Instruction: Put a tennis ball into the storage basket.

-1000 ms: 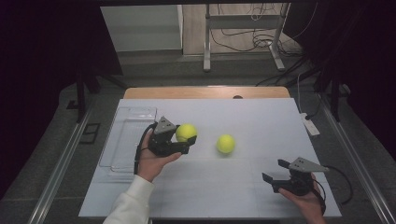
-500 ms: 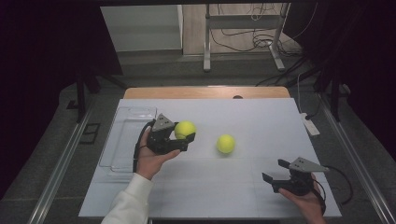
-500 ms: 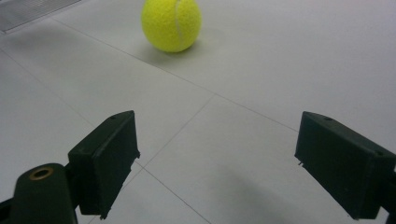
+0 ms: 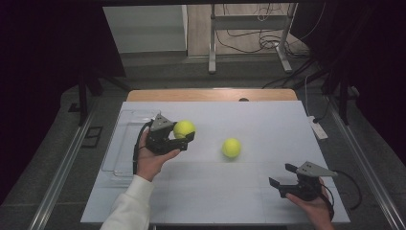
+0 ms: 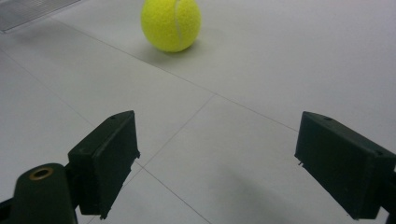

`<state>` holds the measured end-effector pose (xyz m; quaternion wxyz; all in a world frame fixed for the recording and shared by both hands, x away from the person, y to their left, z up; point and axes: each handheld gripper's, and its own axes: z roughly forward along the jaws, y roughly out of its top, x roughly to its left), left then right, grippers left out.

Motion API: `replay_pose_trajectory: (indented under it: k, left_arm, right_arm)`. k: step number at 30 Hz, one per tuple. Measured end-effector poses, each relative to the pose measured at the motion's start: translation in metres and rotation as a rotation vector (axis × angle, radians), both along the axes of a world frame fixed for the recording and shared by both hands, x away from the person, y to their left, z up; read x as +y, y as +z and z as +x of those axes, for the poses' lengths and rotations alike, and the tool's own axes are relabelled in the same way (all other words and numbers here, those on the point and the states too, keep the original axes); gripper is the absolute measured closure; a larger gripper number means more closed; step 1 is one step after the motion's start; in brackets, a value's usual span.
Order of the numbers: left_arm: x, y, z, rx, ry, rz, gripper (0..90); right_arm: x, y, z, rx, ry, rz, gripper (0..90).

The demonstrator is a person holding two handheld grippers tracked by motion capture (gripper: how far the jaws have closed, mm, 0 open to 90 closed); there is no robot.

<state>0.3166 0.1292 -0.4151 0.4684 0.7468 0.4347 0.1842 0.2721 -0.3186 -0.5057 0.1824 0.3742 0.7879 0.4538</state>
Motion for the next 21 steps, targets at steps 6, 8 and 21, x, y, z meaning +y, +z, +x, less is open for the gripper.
replay_pose_trajectory:
  k: [6, 8, 21]
  left_arm:
    - [0.004, 0.0, 0.002, -0.003, 0.014, -0.005, 27.2]
    - [0.006, -0.001, 0.003, -0.001, 0.022, -0.008, 27.2]
    - [0.017, 0.0, 0.008, -0.002, 0.068, -0.019, 27.2]
  right_arm:
    - [0.0, 0.0, 0.0, 0.0, -0.001, 0.001, 13.2]
    - [0.0, 0.0, 0.0, 0.0, -0.002, 0.001, 13.2]
    - [0.0, 0.0, 0.0, 0.0, -0.002, 0.001, 13.2]
